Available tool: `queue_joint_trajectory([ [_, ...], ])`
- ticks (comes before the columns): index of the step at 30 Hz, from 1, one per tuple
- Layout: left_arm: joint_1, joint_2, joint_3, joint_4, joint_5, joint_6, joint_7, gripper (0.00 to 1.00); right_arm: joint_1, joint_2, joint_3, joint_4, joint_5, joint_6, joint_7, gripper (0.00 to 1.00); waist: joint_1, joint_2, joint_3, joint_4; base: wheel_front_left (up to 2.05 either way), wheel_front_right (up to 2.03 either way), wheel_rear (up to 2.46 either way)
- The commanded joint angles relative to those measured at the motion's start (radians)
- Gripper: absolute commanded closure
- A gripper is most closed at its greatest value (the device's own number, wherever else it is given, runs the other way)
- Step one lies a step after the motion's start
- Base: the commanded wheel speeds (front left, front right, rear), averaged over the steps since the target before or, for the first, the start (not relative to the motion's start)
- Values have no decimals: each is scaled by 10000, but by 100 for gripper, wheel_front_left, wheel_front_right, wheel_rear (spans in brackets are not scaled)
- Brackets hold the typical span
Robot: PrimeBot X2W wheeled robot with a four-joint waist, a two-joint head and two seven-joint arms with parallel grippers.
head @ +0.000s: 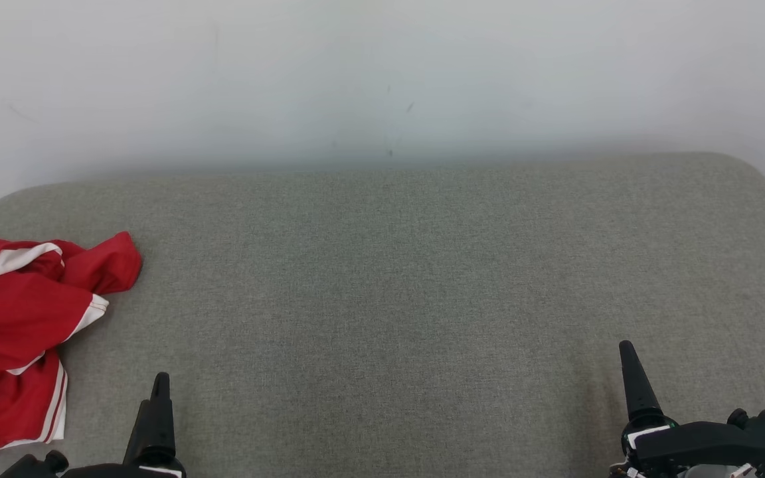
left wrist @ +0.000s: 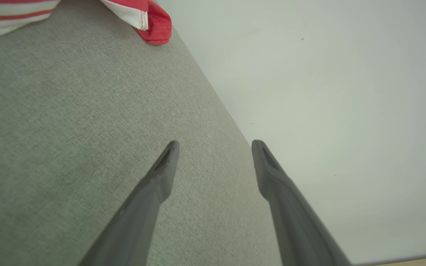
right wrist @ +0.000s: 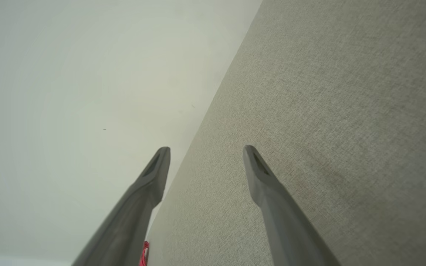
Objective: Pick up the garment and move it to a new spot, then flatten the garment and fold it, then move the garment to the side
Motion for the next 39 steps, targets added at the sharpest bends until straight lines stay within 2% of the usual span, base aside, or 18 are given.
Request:
queue_joint_trajectory([
  [1,-111,91,-44,-146,549,-8,-126,0,-194,-31,49,-135,-469,34,-124,0,0,0,-1,-6,0,0,0],
  [6,-66,97,91,-75,1706,10,-307,0,-193,-54,104,-137,-1356,38,-308,0,0,0,5,-26,0,0,0],
  [21,40,31,160,-85,4076,86,-804,0,-161,-6,35,-58,-3639,51,-808,0,0,0,15,-80,0,0,0],
  [39,80,57,-141,-128,6292,15,-1319,0,-172,-113,415,176,-5954,62,-1323,0,0,0,27,-119,0,0,0],
])
